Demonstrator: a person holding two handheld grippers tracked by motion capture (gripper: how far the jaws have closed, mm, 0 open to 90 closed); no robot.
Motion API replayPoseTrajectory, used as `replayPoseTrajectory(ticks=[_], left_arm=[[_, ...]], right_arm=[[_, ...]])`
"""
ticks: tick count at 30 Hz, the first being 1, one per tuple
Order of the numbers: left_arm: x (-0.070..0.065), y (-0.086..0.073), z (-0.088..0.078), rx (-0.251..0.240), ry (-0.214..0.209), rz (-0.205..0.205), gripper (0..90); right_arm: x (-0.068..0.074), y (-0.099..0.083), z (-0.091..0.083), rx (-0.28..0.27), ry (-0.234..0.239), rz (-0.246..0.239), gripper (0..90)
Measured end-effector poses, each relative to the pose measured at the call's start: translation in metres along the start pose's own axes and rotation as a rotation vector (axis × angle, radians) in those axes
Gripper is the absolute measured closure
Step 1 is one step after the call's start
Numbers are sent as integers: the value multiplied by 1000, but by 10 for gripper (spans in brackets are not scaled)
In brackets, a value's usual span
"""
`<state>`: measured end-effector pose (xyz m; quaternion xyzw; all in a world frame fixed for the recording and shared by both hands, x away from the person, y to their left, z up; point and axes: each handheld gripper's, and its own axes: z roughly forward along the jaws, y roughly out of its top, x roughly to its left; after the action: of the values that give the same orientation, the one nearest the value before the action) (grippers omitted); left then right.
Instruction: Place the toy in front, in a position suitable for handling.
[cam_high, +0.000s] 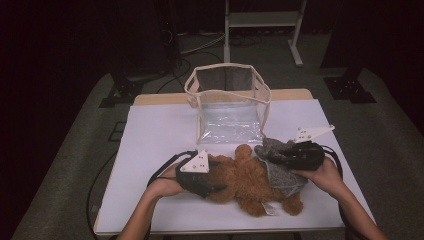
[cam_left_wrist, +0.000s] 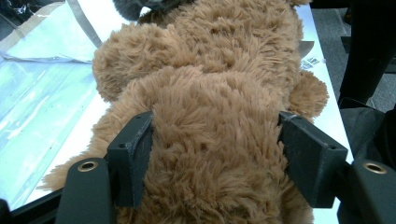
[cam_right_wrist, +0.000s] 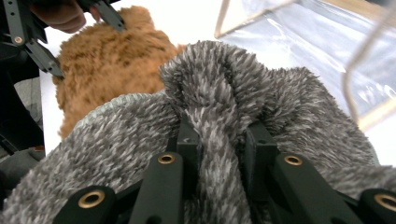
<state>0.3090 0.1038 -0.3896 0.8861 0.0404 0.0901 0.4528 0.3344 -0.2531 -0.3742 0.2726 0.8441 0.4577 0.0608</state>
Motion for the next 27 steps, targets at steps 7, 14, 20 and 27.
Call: replayPoseTrajectory(ticks=[7,14,20,27], left_arm=[[0,0,0,2,-6,-2,313],[-2,-3,-3,-2,-5,-1,314],[-3,-3,-3,-5,-3,2,314],[-3,-4,-3,-6,-2,2,313]], right_arm=[[1,2,-5,-10,-5,-3,717],[8,13,13,-2,20,-45,716],[-15,-10,3,-5,-23,47,716],[-37,-32,-18,10,-93,128,716]])
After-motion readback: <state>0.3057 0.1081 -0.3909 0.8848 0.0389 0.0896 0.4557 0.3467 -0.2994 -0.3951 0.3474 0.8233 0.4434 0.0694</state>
